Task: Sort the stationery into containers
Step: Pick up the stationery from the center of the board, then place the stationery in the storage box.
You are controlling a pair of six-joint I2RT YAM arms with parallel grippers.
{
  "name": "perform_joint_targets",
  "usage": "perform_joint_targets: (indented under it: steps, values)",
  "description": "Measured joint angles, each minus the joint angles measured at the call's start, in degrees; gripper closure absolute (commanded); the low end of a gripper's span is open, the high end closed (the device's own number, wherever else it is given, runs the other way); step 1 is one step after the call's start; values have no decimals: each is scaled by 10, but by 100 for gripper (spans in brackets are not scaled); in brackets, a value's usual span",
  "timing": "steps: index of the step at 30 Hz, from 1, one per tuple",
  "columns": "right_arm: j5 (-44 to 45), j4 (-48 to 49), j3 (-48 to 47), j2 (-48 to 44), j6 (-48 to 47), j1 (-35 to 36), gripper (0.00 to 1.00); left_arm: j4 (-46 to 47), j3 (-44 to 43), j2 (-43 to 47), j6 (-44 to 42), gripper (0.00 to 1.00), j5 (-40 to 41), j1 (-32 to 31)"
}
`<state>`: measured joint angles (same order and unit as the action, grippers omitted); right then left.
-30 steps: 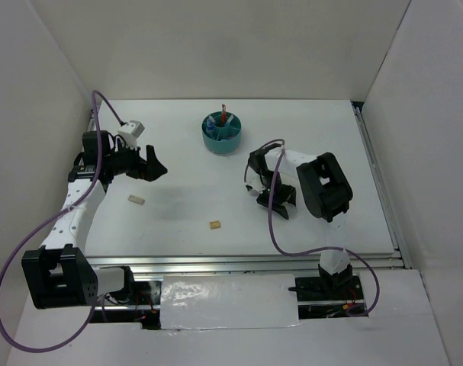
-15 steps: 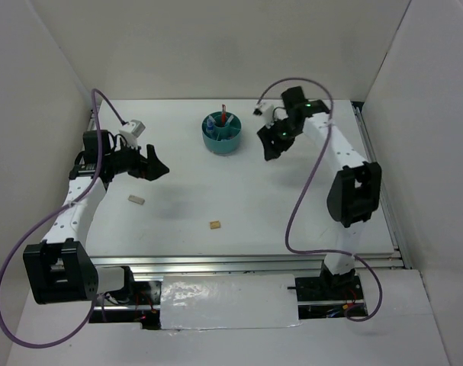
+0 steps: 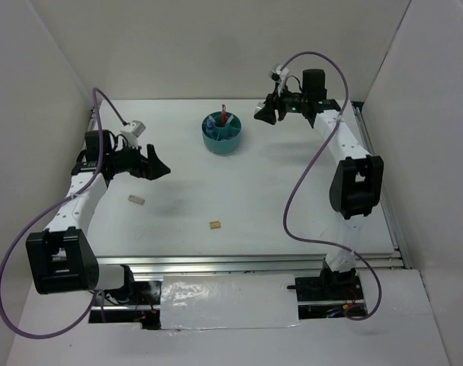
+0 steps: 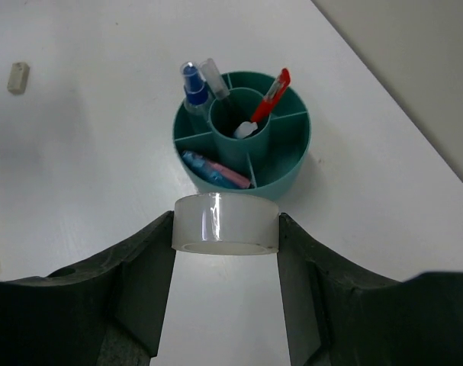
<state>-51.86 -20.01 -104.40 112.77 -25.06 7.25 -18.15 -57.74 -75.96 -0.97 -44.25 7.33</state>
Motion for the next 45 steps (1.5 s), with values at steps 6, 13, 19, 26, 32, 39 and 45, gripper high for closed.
perform_joint_targets:
  steps: [6, 13, 19, 26, 32, 39, 45]
  values:
    - [-7, 79, -34, 78, 25, 2, 100, 10, 0, -35, 27, 1, -6, 0]
    - [-39, 196, -20, 97, -3, 5, 100, 16, 0, -50, 30, 1, -10, 1]
    - [-80, 281, -21, 128, 18, 6, 96, 23, 0, -55, 30, 2, -13, 1]
    - [-100, 298, -30, 178, 18, 14, 93, 23, 0, -64, 30, 2, -15, 1]
    - [-108, 298, -61, 213, 11, 24, 83, 23, 0, -73, 30, 2, -16, 2]
    - [-127, 297, -89, 233, -7, 32, 71, 23, 0, -85, 30, 2, -17, 2]
    - [-131, 293, -118, 264, -18, 40, 69, 23, 0, -87, 30, 2, -17, 3]
